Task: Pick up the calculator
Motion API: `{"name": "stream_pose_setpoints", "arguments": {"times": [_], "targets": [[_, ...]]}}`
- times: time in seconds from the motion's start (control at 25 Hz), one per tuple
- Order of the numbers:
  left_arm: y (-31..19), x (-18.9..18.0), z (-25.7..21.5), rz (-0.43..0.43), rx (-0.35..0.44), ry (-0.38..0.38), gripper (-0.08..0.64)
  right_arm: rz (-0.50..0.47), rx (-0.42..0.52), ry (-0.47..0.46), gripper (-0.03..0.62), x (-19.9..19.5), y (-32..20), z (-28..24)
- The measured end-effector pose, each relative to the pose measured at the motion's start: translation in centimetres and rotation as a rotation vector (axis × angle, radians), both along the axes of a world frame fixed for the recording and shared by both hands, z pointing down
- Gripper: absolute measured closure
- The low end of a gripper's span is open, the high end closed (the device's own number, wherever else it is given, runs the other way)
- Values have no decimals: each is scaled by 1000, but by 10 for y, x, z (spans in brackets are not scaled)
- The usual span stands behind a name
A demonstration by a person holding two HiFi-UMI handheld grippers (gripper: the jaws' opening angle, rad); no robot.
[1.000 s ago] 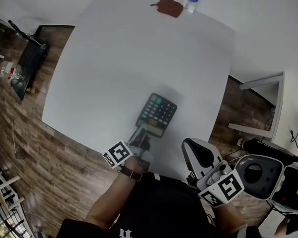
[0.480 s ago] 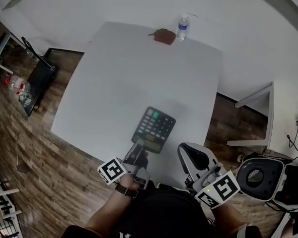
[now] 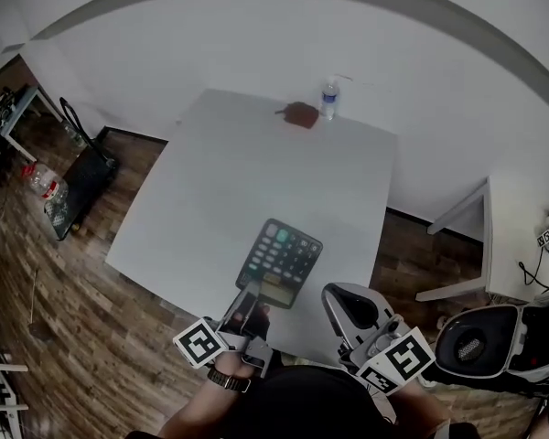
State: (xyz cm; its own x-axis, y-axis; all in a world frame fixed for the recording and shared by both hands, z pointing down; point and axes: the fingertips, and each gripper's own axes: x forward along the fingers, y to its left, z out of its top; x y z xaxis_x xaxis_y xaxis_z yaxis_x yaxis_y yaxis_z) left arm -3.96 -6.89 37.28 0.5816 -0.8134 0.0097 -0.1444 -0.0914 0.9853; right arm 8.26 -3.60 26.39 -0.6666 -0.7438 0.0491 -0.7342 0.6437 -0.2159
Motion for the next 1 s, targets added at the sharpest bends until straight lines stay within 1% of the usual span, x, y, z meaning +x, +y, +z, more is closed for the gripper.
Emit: {"name": "stream_pose_setpoints", "arguments": {"times": [0.24, 0.44, 0.56, 0.68, 0.88, 1.0], "targets": [[19, -8, -28, -14, 60, 12, 509, -33, 33, 13, 577, -6, 19, -6], [18, -4, -59, -24, 131, -1, 509, -22, 45, 15, 578, 6, 14, -13], [23, -6, -72, -23, 165, -1, 509, -24, 48, 34, 578, 4, 16, -16], [29, -8, -75, -29, 178, 5, 509, -33, 48, 49, 578, 0, 20, -15], [76, -26, -74, -48, 213, 12, 509, -42, 77, 62, 579, -14, 64, -11], [82, -36, -78, -59, 221, 17, 509, -47, 82, 68, 579, -22, 71, -13]]}}
